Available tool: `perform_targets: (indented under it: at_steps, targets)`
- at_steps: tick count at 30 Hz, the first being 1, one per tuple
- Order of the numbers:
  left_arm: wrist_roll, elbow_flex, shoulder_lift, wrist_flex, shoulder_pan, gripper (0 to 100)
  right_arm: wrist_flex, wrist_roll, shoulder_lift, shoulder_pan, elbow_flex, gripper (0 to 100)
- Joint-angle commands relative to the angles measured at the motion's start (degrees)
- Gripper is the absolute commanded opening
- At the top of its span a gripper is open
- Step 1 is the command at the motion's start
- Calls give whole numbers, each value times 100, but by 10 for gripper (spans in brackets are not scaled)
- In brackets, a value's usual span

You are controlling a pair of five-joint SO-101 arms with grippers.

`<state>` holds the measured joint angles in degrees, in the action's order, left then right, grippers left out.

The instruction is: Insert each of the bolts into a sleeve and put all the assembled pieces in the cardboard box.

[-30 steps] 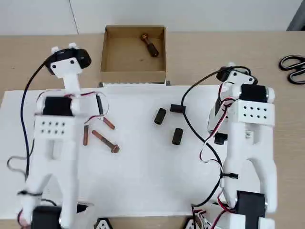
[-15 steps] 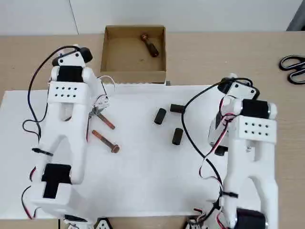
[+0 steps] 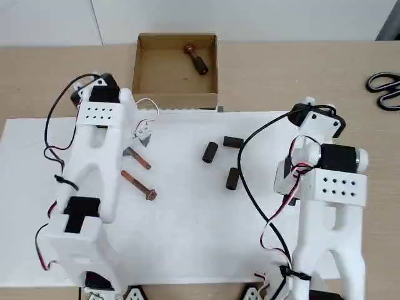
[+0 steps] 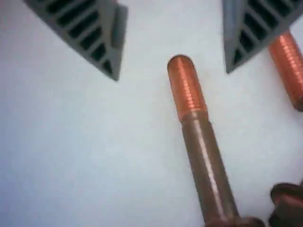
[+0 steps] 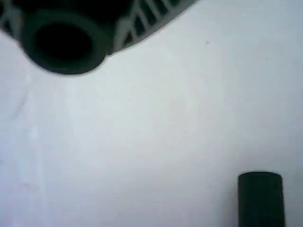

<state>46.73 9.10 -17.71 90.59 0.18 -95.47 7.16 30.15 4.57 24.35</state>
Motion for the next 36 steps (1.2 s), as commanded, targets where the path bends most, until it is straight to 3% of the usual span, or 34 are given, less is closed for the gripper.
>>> perform_targets:
  at_steps: [1,10,36]
  targets:
    - [62,268,26,-193,-35,151,31,-53,171,57,-26,3]
    - [53,259,-18,-246,-431,151,31,-44,171,57,-26,3]
    - [-18,233,-985,-826,-571,133,31,-26,171,57,-26,3]
